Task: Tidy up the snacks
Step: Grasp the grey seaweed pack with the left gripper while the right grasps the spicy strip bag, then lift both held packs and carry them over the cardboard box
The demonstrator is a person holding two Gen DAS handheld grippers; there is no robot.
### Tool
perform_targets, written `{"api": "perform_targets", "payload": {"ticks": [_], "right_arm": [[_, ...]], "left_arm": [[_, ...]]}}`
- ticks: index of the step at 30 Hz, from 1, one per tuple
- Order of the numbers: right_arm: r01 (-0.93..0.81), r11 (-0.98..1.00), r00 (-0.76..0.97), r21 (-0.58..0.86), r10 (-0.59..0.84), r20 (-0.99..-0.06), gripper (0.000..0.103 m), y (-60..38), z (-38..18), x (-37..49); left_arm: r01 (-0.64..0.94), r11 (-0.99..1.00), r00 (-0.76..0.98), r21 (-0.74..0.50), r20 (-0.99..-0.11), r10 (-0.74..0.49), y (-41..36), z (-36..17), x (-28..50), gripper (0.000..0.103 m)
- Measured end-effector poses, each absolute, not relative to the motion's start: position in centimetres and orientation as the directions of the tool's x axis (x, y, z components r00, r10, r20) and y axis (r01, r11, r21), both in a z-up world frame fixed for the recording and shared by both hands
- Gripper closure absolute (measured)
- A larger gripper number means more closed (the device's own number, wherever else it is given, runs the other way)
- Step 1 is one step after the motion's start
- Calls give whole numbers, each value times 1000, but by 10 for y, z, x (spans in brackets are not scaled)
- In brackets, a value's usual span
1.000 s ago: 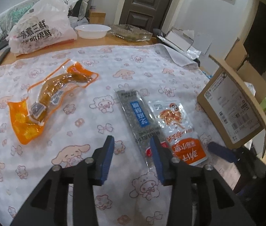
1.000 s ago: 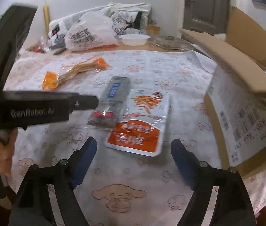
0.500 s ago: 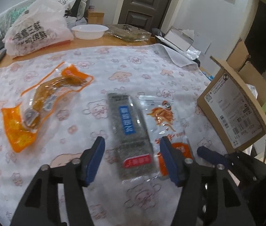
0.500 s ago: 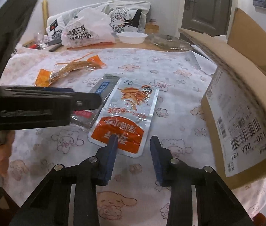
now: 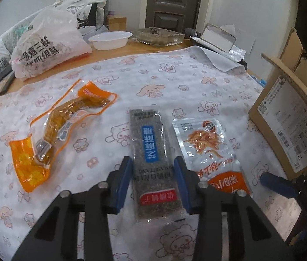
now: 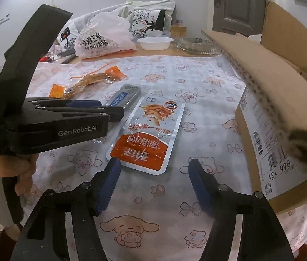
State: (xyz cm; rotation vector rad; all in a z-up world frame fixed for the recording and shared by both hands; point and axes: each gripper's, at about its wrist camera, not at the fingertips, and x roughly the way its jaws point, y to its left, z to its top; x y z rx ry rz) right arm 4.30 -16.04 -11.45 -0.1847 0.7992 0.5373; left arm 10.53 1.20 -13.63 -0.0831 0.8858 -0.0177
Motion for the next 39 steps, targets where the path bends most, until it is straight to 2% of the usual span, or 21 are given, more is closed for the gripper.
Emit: {"api": "perform_targets", "payload": {"ticks": [4, 6, 12, 18, 20, 23, 27, 31, 39], "right_arm": [[-528, 848, 556, 50, 389, -734, 42, -158, -115, 46], [-529, 848, 546, 36, 372, -751, 33, -151, -116, 50], [-495, 869, 545, 32, 339, -767, 32, -132, -116, 62], [-478, 878, 545, -2, 295, -785, 23, -109, -119, 76], [-480, 878, 547, -3, 296, -783, 23, -107, -119, 79], [-459, 888, 561, 2, 292, -774, 36, -111, -117, 83], [-496, 869, 555, 6, 322, -767, 37, -112, -118, 77], [-618, 784, 463, 62, 427, -776, 37, -114, -114, 56], [-649, 760, 461, 40, 434, -774, 34, -110, -117, 48]], "left_arm": [[-14, 997, 626, -76, -778, -50, 15, -136, 101, 66], [-15, 995, 628, -102, -775, -70, 22, -135, 95, 67], [-47, 993, 631, -106, -774, -53, 44, -135, 67, 68], [-72, 990, 636, -124, -770, -51, 60, -136, 45, 68], [-68, 990, 638, -127, -768, -55, 61, -136, 40, 68], [-62, 990, 641, -125, -766, -56, 59, -136, 34, 68], [-59, 989, 642, -139, -764, -69, 60, -136, 29, 68], [-56, 987, 643, -149, -761, -78, 61, -136, 28, 67], [-85, 991, 650, -104, -759, -24, 56, -137, 38, 60]]}}
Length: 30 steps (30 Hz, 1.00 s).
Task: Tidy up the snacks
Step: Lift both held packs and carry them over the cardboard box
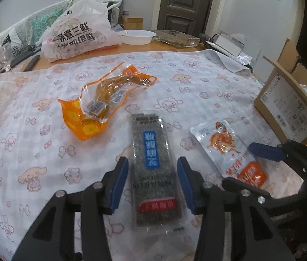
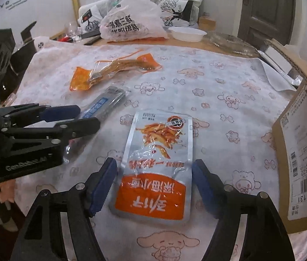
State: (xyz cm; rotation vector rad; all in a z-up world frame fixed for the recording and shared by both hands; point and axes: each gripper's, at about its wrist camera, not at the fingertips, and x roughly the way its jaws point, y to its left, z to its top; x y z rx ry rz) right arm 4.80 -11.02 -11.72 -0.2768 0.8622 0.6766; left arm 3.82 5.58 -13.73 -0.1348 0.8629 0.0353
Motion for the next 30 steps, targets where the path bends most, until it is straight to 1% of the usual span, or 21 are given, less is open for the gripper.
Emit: {"api": "perform_targets", "payload": {"ticks": [2, 3, 4, 5, 10, 14, 23, 27, 30], "right_arm": [[-652, 758, 473, 18, 425, -772, 35, -107, -119, 49], [-653, 757, 484, -1, 417, -770, 38, -106, -119, 48], [-654, 756, 488, -4, 419, -766, 38, -106, -119, 47], [-651, 759, 489, 2, 421, -764, 38, -107, -119, 47], [-660, 751, 492, -4, 429, -758, 39, -106, -113, 38], [-683, 730, 513, -16, 464, -722, 39, -104, -93, 22], [-727, 686, 577, -39, 578, -578, 39, -117, -18, -12], [-720, 694, 604, -20, 612, -510, 39, -144, 13, -11], [-696, 718, 643, -18, 611, -462, 39, -172, 28, -7]], "left_arm": [[-87, 993, 651, -82, -759, -5, 55, -138, 41, 61], [-87, 993, 652, -74, -758, 0, 55, -138, 42, 62], [-87, 994, 654, -69, -757, 4, 55, -138, 42, 66], [-86, 994, 655, -68, -755, 5, 55, -138, 42, 66], [-96, 992, 664, -79, -747, 4, 57, -135, 37, 67], [-106, 990, 697, -95, -717, 6, 62, -120, 26, 67], [-108, 990, 780, -92, -625, 27, 57, -46, -4, 67], [-83, 994, 822, -68, -569, 29, 32, -5, -10, 67], [-46, 998, 845, -41, -534, 17, 4, 21, -6, 67]]}}
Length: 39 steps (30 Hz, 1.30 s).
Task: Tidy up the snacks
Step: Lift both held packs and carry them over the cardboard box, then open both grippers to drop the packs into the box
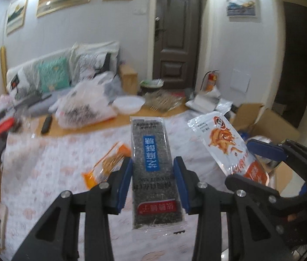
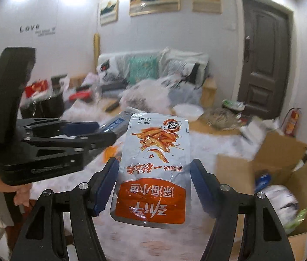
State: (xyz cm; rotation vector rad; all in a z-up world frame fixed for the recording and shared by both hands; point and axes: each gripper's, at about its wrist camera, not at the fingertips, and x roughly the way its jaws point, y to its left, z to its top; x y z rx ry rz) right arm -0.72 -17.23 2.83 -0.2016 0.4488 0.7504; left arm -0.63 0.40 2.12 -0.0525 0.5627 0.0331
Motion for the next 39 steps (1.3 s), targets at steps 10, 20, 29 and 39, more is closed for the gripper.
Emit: {"api": "perform_targets", "payload": {"ticks": [10, 20, 29, 39], "right_arm": [[-496, 868, 779, 25, 457, -430, 39, -303, 25, 45], [-483, 872, 741, 79, 455, -494, 38, -347, -9, 91], [-504, 860, 736, 85, 478, -479, 38, -359, -18, 95], [-533, 841, 729, 91, 511, -455, 31, -362, -14, 87]], "left_arm": [[210, 975, 835, -72, -505, -217, -125, 65, 55, 67], [312, 940, 706, -137, -629, -326, -204, 29, 133, 67], [322, 936, 656, -140, -680, -327, -224, 6, 152, 67], [306, 941, 674, -146, -665, -322, -219, 13, 148, 43]]}}
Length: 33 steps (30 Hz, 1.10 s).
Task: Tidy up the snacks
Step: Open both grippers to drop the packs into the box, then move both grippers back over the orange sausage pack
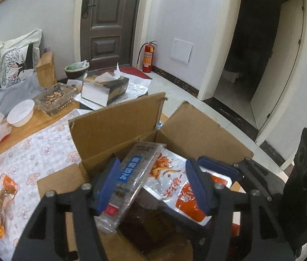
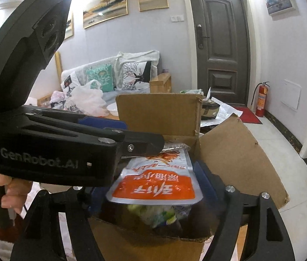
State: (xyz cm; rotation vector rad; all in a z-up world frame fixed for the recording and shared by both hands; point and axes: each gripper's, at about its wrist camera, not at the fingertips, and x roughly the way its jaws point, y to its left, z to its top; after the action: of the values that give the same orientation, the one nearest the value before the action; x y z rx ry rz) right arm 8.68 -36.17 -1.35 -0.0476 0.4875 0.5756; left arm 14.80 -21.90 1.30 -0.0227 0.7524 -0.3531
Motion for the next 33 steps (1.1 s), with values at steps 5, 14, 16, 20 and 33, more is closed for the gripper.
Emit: {"api": "perform_targets", "payload": {"ticks": [5, 14, 16, 20, 33], "right_arm": [[-532, 841, 729, 96, 512, -455, 31, -362, -9, 83], [-522, 849, 745, 83, 501, -441, 29, -353, 9, 71], [-535, 842, 743, 72, 509, -435, 29, -345, 16, 65], [-580, 812, 721, 58, 545, -428, 25, -317, 25, 50], [-718, 694, 582, 53, 641, -500, 24, -180, 26, 12]], "left_arm": [[289, 946, 685, -147, -658, -312, -208, 20, 140, 41], [232, 959, 728, -161, -625, -281, -169, 35, 111, 36], [215, 963, 743, -162, -613, -269, -155, 40, 102, 34], [173, 972, 768, -158, -597, -234, -123, 46, 83, 33], [5, 986, 806, -166, -583, -102, 29, 33, 19, 28]]}}
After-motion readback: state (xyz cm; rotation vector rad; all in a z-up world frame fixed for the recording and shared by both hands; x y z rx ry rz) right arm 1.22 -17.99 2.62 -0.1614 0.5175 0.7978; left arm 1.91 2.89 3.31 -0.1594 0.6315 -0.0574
